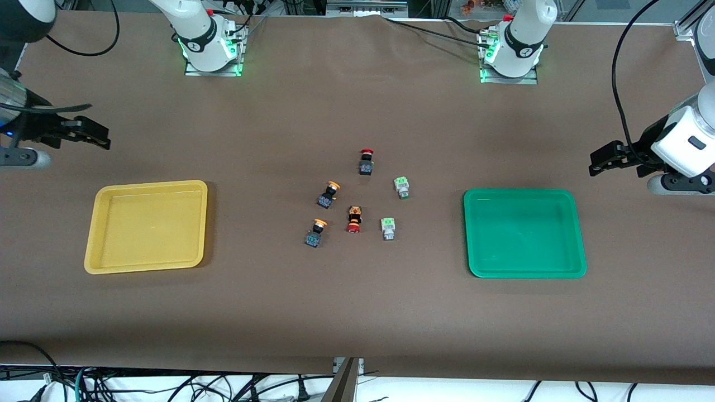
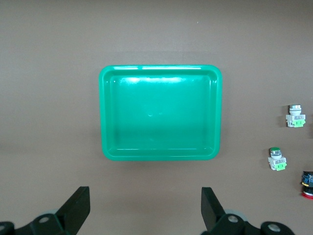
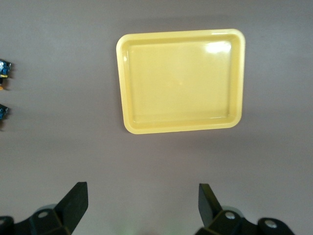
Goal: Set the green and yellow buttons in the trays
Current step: 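Reach the right gripper down to the orange-capped button and grasp it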
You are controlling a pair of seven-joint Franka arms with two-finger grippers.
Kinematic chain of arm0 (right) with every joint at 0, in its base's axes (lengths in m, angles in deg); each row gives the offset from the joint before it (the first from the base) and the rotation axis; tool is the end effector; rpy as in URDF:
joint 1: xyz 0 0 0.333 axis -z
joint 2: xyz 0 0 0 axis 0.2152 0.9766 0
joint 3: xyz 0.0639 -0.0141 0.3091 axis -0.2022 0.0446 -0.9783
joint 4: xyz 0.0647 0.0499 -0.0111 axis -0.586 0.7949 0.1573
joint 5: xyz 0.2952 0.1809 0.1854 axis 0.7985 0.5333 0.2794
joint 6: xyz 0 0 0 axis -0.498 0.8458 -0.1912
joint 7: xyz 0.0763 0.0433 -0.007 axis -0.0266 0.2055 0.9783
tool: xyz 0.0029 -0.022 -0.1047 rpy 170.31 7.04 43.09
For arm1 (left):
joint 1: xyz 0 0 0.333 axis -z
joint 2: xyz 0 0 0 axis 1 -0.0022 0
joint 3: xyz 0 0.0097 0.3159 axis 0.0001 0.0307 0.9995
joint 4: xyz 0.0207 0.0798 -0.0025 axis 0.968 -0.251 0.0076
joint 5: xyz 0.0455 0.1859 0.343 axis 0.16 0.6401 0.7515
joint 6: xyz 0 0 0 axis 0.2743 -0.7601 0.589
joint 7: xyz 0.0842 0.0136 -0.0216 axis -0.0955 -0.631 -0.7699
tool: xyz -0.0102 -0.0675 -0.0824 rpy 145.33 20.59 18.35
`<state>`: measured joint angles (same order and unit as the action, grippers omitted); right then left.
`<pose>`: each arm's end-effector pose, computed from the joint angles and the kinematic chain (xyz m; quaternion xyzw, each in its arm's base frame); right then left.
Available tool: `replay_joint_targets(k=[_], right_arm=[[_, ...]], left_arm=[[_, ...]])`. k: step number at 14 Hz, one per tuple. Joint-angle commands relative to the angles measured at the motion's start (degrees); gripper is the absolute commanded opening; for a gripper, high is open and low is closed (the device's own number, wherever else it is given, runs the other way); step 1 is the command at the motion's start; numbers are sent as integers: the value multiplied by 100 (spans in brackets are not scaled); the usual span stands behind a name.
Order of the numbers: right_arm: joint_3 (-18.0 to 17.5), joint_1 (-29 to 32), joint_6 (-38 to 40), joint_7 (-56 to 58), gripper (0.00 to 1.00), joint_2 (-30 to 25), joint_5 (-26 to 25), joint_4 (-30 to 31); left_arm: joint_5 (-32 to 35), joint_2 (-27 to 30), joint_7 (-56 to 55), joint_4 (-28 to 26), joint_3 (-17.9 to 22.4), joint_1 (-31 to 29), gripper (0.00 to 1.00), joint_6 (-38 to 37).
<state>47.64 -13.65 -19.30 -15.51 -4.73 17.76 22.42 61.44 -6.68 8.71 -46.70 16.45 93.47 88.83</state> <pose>0.5849 0.0237 0.5651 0.9976 0.0110 -0.0622 0.0283 0.6013 -0.0199 0.5741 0.9998 0.0051 -0.0176 0.0066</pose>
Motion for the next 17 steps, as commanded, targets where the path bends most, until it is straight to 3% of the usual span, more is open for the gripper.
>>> replay_joint_targets(k=[1,12,17], right_arm=[[6,-88,-433,-103,100,717,25,-97],[-3,-2372,-3764,-5197,100,2889,140,-114],[14,-2769,-5267,-5948,100,3654,79,-158]], left_arm=[[129,26,-19,76,-10,27,100,-34],[129,26,-19,76,-10,36,100,-34],[129,18,-2,67,16,27,100,-34]])
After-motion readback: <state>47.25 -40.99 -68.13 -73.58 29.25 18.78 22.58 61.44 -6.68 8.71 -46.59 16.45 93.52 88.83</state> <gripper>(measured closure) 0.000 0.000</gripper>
